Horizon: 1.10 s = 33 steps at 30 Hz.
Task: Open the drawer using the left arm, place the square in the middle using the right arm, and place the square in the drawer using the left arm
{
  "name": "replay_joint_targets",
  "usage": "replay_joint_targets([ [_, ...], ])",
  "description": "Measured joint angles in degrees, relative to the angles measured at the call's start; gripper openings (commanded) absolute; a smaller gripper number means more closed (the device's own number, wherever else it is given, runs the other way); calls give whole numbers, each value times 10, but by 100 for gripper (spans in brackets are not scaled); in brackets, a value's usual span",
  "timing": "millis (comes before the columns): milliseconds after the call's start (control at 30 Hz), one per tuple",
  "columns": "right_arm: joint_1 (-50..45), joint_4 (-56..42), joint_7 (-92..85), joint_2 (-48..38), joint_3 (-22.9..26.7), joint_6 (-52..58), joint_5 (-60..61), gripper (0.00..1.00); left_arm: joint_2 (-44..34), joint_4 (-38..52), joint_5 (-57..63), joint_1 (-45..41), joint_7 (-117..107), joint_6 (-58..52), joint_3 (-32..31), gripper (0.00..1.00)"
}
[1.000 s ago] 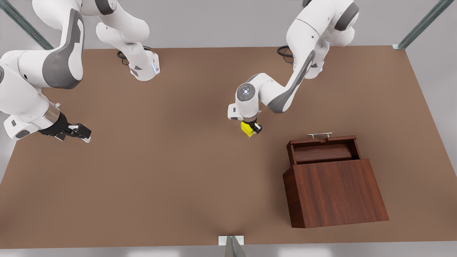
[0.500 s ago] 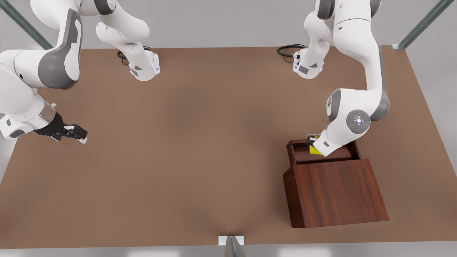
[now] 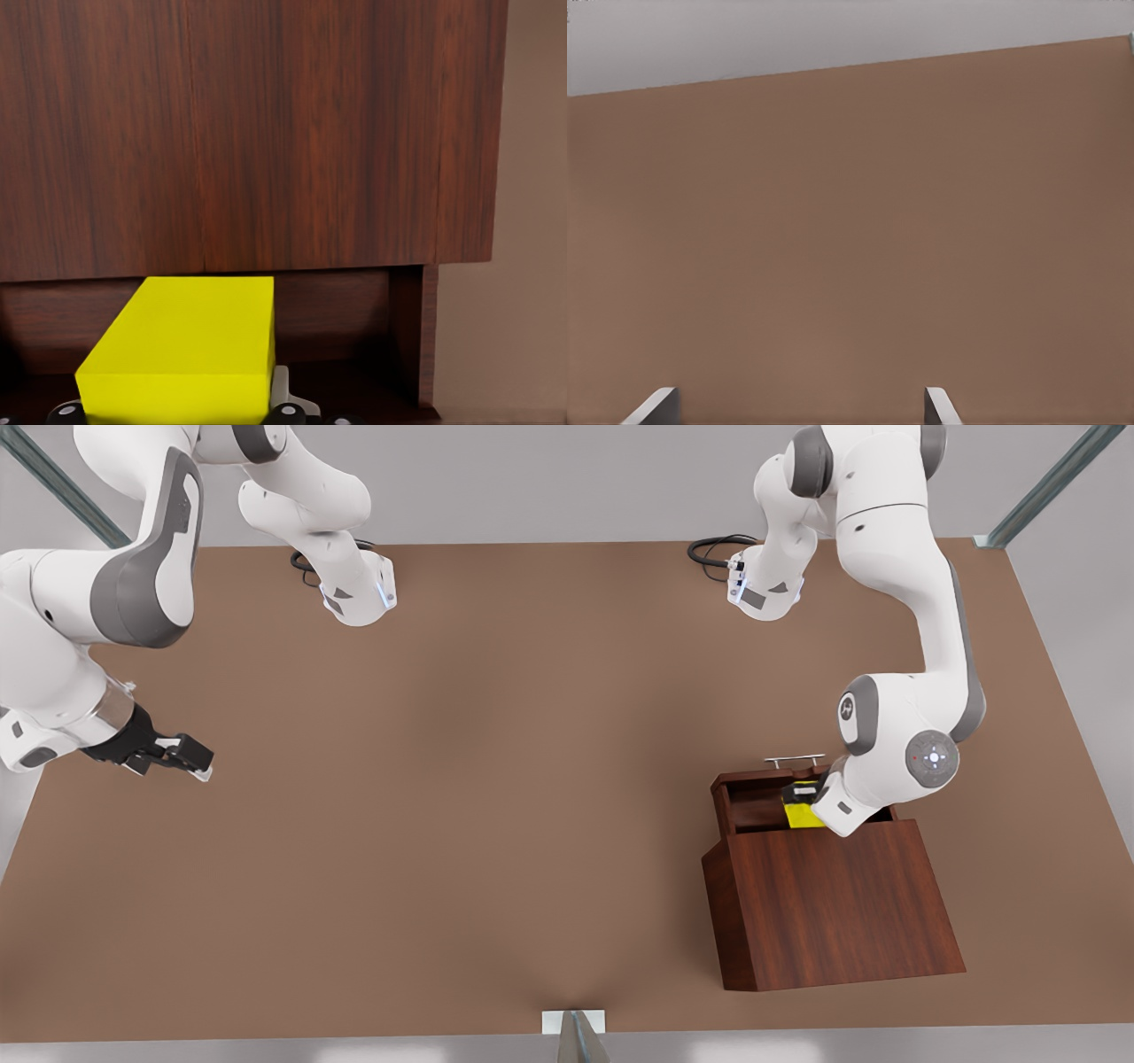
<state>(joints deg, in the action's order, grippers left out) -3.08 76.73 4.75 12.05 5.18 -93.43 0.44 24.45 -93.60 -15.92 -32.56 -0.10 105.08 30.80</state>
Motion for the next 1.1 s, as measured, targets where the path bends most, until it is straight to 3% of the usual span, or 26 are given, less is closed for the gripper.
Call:
replay_joint_targets([
  [300, -1, 0, 0, 1, 0, 0, 0, 100, -2, -9, -1, 0, 28, -14, 28, 75],
  [333, -1, 0, 0, 2, 0, 0, 0, 100, -3, -15, -1, 0, 35, -14, 35, 79],
  [367, -1, 0, 0, 2, 0, 0, 0, 100, -2, -15, -2, 0, 35, -14, 36, 100],
  [767, -4, 0, 0, 2, -1, 0, 0, 100, -33, 3, -6, -7, 34, -33, 33, 100],
  [900, 0, 0, 0, 2, 0, 0, 0, 100, -61, 102, 2, -11, 34, -111, 34, 100],
  [933, -2, 0, 0, 3, 0, 0, -1, 100, -84, 115, 11, 0, 33, -127, 9, 100],
  [1000, -1, 0, 0, 3, 0, 0, -1, 100, -117, 120, 51, 149, 4, -125, -198, 100],
  [1033, 0, 0, 0, 3, 0, 0, -1, 100, -126, 120, 79, 210, -1, -124, -273, 100],
  [1100, -1, 0, 0, 2, -1, 1, 0, 100, -137, 115, 132, 271, -3, -119, -357, 100],
])
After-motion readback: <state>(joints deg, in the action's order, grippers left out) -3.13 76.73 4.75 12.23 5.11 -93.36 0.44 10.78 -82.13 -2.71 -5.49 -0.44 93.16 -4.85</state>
